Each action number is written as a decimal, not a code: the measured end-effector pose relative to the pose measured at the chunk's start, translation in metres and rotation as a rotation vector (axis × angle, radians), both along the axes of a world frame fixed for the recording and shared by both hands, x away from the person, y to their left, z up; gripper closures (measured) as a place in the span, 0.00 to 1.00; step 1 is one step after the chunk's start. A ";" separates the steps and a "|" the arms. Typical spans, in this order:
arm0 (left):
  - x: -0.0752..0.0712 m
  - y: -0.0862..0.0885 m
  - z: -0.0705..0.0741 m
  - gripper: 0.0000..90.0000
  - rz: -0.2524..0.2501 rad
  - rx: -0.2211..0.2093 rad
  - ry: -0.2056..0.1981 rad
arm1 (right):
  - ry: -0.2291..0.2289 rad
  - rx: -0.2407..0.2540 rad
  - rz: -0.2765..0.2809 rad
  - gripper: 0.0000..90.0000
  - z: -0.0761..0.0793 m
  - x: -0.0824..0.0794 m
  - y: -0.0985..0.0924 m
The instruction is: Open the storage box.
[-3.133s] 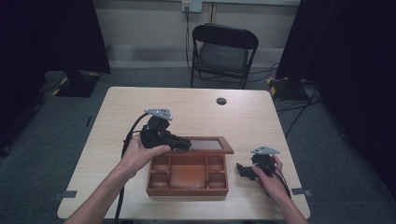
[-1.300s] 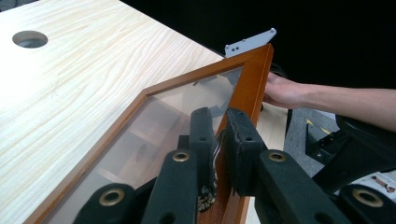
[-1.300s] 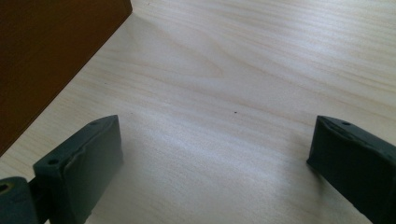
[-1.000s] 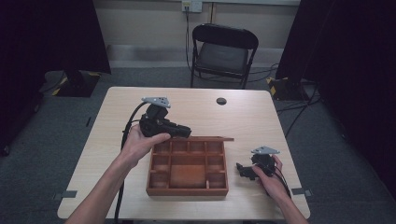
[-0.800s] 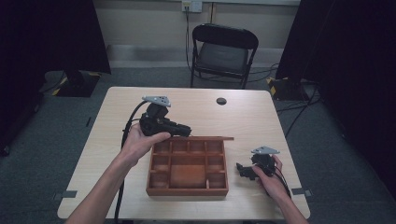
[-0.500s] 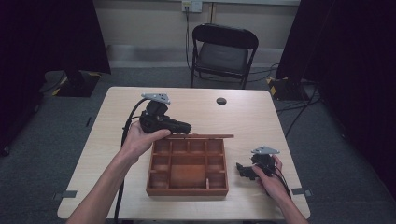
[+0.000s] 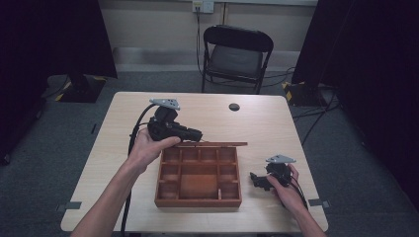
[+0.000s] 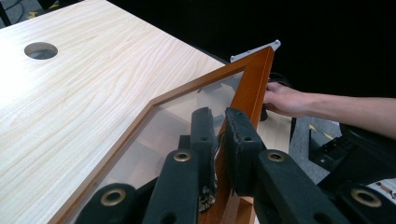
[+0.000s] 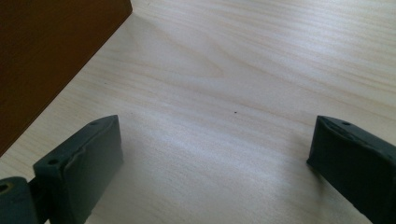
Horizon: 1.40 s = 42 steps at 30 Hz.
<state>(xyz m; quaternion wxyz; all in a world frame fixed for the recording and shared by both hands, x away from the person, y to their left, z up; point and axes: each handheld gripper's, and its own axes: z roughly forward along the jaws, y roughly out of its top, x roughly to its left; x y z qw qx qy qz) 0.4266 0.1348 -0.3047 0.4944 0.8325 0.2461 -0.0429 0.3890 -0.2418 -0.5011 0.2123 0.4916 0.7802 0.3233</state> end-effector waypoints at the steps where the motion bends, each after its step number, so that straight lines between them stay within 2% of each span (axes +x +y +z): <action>1: 0.000 0.000 0.000 0.92 0.001 0.000 0.000 | 0.000 0.000 0.000 0.02 0.000 0.000 0.000; 15: -0.001 -0.001 0.000 0.92 0.000 0.002 -0.013 | 0.002 0.001 0.000 0.02 0.000 0.000 0.000; 42: 0.000 0.000 0.000 0.92 -0.001 -0.001 -0.013 | 0.002 0.001 0.000 0.02 0.000 0.000 0.000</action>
